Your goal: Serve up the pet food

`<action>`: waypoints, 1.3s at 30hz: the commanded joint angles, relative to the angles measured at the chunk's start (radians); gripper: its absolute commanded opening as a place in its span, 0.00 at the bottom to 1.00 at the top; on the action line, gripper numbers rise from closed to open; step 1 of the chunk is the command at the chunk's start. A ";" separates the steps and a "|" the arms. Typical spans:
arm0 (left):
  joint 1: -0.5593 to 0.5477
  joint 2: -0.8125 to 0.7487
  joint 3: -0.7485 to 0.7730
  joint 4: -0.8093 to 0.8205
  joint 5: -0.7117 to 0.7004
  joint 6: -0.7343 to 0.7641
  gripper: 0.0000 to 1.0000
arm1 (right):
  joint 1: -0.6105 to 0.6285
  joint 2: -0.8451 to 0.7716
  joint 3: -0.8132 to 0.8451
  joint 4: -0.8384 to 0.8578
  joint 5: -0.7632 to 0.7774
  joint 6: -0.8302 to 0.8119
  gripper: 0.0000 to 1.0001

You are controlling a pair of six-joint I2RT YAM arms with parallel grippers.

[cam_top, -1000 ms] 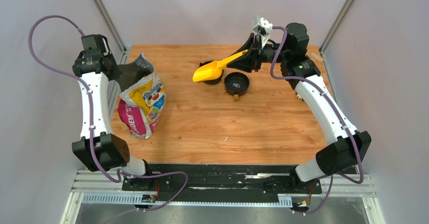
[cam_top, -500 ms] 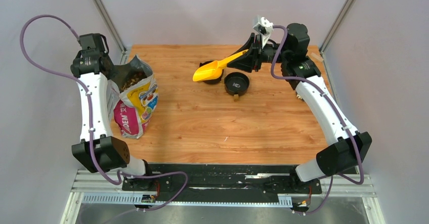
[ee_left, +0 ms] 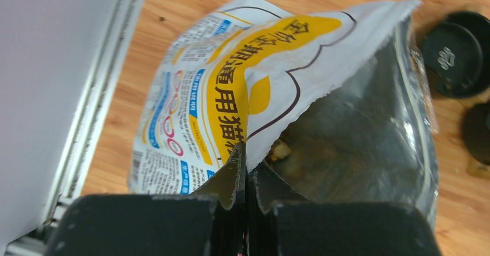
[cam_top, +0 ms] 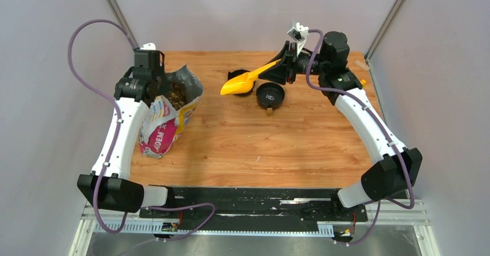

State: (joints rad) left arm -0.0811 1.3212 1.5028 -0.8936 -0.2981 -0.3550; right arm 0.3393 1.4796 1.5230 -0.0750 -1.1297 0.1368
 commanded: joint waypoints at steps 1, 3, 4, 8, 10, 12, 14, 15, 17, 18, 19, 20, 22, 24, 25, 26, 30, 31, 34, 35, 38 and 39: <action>-0.105 -0.024 -0.039 0.179 0.076 -0.075 0.00 | 0.007 -0.038 -0.116 0.173 0.088 0.063 0.00; -0.159 -0.010 -0.065 0.194 0.092 -0.082 0.00 | 0.009 -0.057 -0.172 0.247 0.114 0.094 0.00; -0.176 -0.005 -0.083 0.215 0.102 -0.082 0.00 | 0.009 -0.063 -0.195 0.275 0.120 0.110 0.00; -0.275 0.024 -0.138 0.291 0.157 -0.067 0.00 | 0.015 -0.082 -0.270 0.357 0.124 0.150 0.00; -0.309 0.041 -0.157 0.328 0.198 -0.052 0.00 | 0.020 -0.100 -0.309 0.387 0.142 0.154 0.00; -0.331 0.063 -0.167 0.342 0.219 -0.044 0.00 | 0.021 -0.125 -0.355 0.411 0.171 0.155 0.00; -0.345 0.087 -0.175 0.351 0.240 -0.037 0.00 | 0.020 -0.145 -0.394 0.417 0.208 0.144 0.00; -0.356 0.103 -0.181 0.361 0.257 -0.026 0.00 | 0.020 -0.151 -0.413 0.419 0.226 0.139 0.00; -0.381 0.126 -0.186 0.376 0.278 -0.002 0.00 | 0.020 -0.166 -0.448 0.425 0.255 0.135 0.00; -0.396 0.134 -0.187 0.380 0.285 0.007 0.00 | 0.020 -0.171 -0.464 0.429 0.268 0.134 0.00; -0.406 0.148 -0.185 0.384 0.302 0.031 0.00 | 0.020 -0.174 -0.479 0.436 0.276 0.132 0.00; -0.428 0.156 -0.183 0.385 0.311 0.047 0.00 | 0.020 -0.178 -0.492 0.438 0.286 0.130 0.00; -0.462 0.173 -0.174 0.373 0.316 0.102 0.00 | 0.020 -0.182 -0.517 0.441 0.299 0.124 0.00; -0.481 0.182 -0.167 0.344 0.303 0.137 0.00 | 0.022 -0.183 -0.532 0.438 0.300 0.116 0.00; -0.483 0.180 -0.165 0.323 0.272 0.143 0.00 | 0.022 -0.183 -0.538 0.433 0.297 0.108 0.00; -0.484 0.167 -0.164 0.313 0.257 0.146 0.00 | 0.023 -0.183 -0.545 0.424 0.296 0.098 0.00; -0.484 0.063 -0.182 0.301 0.180 0.187 0.00 | 0.078 -0.190 -0.548 0.349 0.335 0.024 0.00; -0.484 0.004 -0.182 0.306 0.149 0.219 0.00 | 0.129 -0.196 -0.546 0.307 0.387 -0.029 0.00; -0.485 -0.046 -0.163 0.262 0.142 0.247 0.00 | 0.182 -0.197 -0.570 0.324 0.460 -0.061 0.00; -0.484 -0.050 -0.148 0.224 0.143 0.247 0.00 | 0.194 -0.193 -0.580 0.340 0.481 -0.061 0.00; -0.484 -0.046 -0.117 0.142 0.164 0.241 0.00 | 0.225 -0.162 -0.593 0.386 0.522 -0.077 0.00; -0.484 -0.044 -0.103 0.102 0.169 0.232 0.00 | 0.240 -0.148 -0.593 0.398 0.532 -0.089 0.00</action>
State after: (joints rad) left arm -0.5491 1.3090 1.3060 -0.7567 -0.1875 -0.1375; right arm 0.5510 1.3182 0.9401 0.2451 -0.6945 0.1188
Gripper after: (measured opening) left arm 0.008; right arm 0.263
